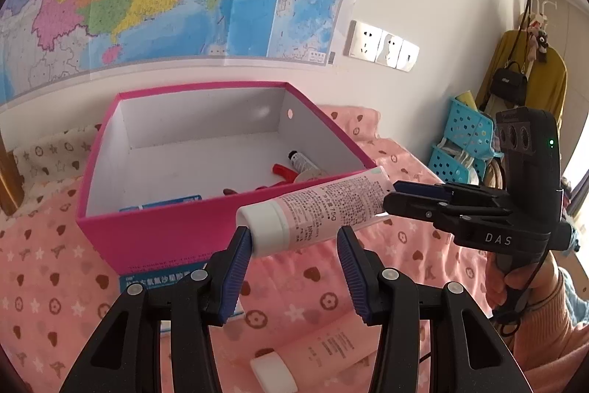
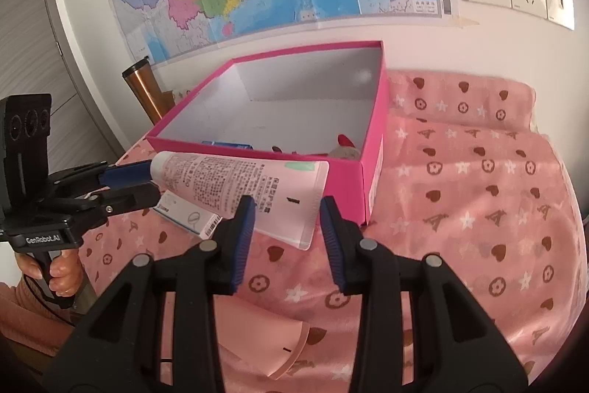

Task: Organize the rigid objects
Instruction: 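Carry the tube over the magenta box, lower it and open the right gripper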

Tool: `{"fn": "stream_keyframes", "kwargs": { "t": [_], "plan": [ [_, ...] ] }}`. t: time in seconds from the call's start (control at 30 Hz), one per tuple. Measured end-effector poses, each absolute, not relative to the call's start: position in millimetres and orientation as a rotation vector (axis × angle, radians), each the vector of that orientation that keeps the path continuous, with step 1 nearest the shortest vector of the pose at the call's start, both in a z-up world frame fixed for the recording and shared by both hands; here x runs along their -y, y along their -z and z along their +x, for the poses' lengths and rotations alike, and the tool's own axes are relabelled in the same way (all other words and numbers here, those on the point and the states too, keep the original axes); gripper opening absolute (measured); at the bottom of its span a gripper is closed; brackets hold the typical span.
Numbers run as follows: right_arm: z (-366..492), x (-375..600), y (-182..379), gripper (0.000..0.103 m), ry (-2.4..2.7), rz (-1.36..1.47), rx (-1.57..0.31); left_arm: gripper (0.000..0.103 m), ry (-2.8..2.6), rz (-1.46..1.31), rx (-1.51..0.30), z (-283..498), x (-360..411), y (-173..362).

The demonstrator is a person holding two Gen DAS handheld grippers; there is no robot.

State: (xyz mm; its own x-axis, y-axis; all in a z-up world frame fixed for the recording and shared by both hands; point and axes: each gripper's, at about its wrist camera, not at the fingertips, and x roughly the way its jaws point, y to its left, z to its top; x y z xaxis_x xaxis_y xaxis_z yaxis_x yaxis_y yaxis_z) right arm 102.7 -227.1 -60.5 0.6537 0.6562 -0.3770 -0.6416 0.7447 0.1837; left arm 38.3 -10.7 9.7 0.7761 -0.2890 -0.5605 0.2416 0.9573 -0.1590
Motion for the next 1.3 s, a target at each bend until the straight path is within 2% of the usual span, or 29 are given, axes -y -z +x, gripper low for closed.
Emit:
{"fn": "stream_keyframes", "kwargs": {
  "t": [1.3],
  "plan": [
    [115,218,37,0.040,-0.730,0.003,-0.389,0.048,0.260,-0.064,-0.576,60,1,-24]
  ]
}}
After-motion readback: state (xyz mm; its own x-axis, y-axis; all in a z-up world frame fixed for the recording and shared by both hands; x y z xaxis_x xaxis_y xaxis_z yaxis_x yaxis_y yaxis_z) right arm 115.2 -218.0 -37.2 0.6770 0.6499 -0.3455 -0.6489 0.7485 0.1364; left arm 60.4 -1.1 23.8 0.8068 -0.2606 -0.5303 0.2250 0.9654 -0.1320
